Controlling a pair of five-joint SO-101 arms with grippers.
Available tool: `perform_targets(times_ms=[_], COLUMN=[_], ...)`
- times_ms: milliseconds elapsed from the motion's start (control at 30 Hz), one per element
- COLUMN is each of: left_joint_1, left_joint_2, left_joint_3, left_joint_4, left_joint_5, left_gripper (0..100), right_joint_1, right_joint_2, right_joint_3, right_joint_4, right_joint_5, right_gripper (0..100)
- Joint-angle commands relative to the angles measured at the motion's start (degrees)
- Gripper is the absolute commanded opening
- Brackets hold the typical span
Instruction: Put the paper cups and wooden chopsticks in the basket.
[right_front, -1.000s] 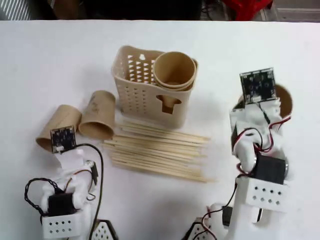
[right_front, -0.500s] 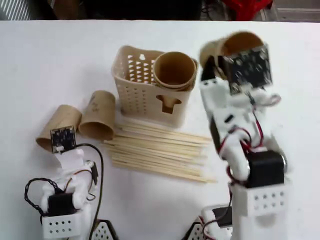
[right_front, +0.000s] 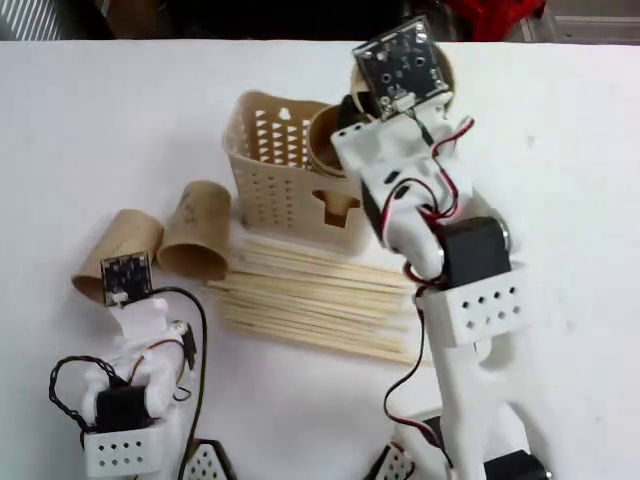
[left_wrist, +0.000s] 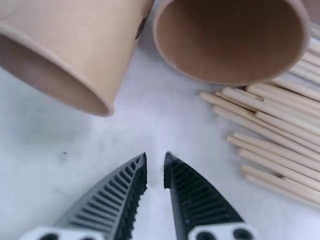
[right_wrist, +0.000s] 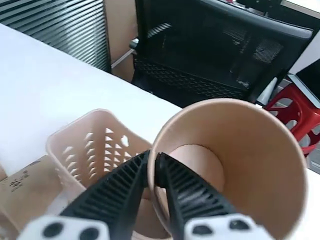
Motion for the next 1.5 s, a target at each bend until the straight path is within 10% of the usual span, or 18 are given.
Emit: perform_targets(times_ms=[0, 467, 867, 1167, 1467], left_joint_1=[-0.5, -0.5, -0.5, -0.5, -0.5], left_joint_2=[-0.6, -0.6, -0.6, -0.6, -0.6], left_joint_3=[-0.1, -0.1, -0.1, -0.1, -0.1], left_joint_4=[0.2, 0.2, 0.2, 0.2, 0.2], left_joint_5=[0.5, 0.5, 0.5, 0.5, 0.5], left_gripper=[8, 8, 8, 8, 8], right_joint_1=[-2.7, -3.5, -3.3, -3.3, 1.3], right_joint_2=[-0.7, 5.1, 1.5, -7.9, -26.3], right_joint_3=[-3.2, -2.7, -4.4, -1.2, 27.2], right_joint_4=[-1.7, 1.2, 12.7, 32.1, 27.1], right_joint_5=[-0.7, -0.2, -0.2, -0.2, 5.2], right_gripper=[1.7, 2.6, 32.2, 22.0, 3.3])
